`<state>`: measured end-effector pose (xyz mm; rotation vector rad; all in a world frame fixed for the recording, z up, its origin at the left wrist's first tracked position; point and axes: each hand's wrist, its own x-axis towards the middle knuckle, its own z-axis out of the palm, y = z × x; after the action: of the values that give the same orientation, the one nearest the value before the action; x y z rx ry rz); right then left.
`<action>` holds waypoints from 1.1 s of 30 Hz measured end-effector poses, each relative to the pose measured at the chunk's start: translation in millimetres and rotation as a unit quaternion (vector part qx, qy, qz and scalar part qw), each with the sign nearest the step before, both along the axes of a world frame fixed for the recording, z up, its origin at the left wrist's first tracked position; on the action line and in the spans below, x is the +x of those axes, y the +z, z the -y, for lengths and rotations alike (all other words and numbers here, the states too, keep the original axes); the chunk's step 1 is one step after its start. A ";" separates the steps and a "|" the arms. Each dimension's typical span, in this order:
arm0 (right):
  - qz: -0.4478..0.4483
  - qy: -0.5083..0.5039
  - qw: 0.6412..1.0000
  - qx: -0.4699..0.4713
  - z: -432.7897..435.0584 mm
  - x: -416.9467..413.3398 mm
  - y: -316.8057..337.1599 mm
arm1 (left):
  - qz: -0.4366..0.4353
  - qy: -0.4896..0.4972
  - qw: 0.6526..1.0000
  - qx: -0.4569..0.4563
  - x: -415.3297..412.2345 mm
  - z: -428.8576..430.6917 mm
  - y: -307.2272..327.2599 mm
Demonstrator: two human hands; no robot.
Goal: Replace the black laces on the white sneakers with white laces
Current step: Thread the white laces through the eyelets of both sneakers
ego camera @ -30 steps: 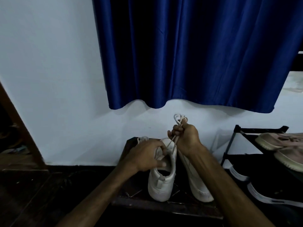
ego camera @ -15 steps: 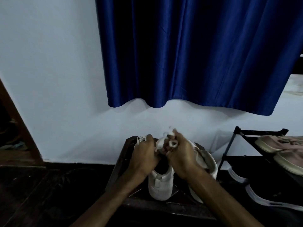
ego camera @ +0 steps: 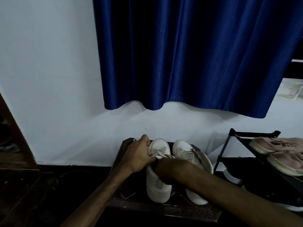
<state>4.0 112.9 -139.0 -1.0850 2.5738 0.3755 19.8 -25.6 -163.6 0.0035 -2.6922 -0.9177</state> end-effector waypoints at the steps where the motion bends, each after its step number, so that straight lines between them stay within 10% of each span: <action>1: -0.012 0.010 0.999 0.042 3.2 0.7 1.5 | 0.004 0.002 1.000 0.007 0.3 -0.7 0.5; 14: -0.141 0.285 0.947 -0.046 -5.8 9.2 44.5 | -0.017 0.078 0.992 0.099 16.7 -0.3 5.3; 21: -0.006 0.194 0.967 -0.165 -22.7 14.1 9.1 | -0.048 0.105 0.988 0.103 23.0 0.3 -8.4; 27: 0.008 0.194 0.914 -0.357 -34.1 9.3 1.5 | -0.047 0.108 0.985 0.126 26.6 5.1 -17.8; 33: -0.044 -0.097 0.855 -0.507 -35.1 13.0 -17.9 | -0.054 0.067 0.991 0.098 31.8 9.2 -20.9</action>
<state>17.1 148.0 -156.9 -1.0403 2.9240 -1.1399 51.6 -34.8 -184.5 0.1694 -2.4602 -1.1019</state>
